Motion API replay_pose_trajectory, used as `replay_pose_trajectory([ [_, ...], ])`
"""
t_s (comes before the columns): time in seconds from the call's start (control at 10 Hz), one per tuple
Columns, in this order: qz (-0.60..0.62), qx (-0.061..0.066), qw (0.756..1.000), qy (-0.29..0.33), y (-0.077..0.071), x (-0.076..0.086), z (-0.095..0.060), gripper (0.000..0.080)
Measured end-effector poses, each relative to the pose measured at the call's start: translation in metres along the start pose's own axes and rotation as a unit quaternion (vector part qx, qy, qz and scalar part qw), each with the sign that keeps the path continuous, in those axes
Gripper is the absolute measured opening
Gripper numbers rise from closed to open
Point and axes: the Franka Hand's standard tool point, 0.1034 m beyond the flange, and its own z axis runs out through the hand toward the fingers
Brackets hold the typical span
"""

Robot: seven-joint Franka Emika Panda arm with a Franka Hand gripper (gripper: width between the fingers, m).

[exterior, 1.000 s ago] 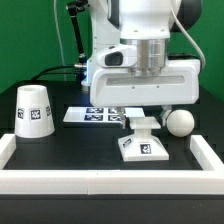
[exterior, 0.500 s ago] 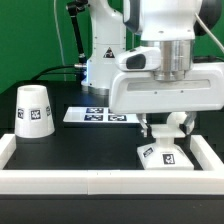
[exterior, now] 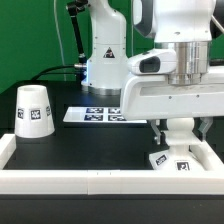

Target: Assemble lamp

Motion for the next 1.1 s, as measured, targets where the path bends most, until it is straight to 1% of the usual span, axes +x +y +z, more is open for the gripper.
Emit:
replay_pose_trajectory([
  [0.2,0.003,0.000,1.000,0.003,0.000,0.005,0.001,0.0535],
  [0.5,0.009,-0.001,1.000,0.002,0.000,0.006,0.001,0.0542],
  [0.6,0.009,-0.001,1.000,0.002,-0.001,0.006,0.001,0.0667],
  [0.7,0.009,-0.001,1.000,0.002,-0.001,0.006,0.001,0.0667],
  [0.8,0.005,-0.001,1.000,0.003,0.001,0.005,0.000,0.0694],
  [0.9,-0.010,-0.001,1.000,0.000,0.009,-0.004,-0.006,0.0694],
  [1.0,0.000,0.000,1.000,-0.003,0.013,-0.016,-0.015,0.0698],
  [1.1,0.006,-0.001,1.000,-0.008,0.013,-0.031,-0.024,0.0699],
])
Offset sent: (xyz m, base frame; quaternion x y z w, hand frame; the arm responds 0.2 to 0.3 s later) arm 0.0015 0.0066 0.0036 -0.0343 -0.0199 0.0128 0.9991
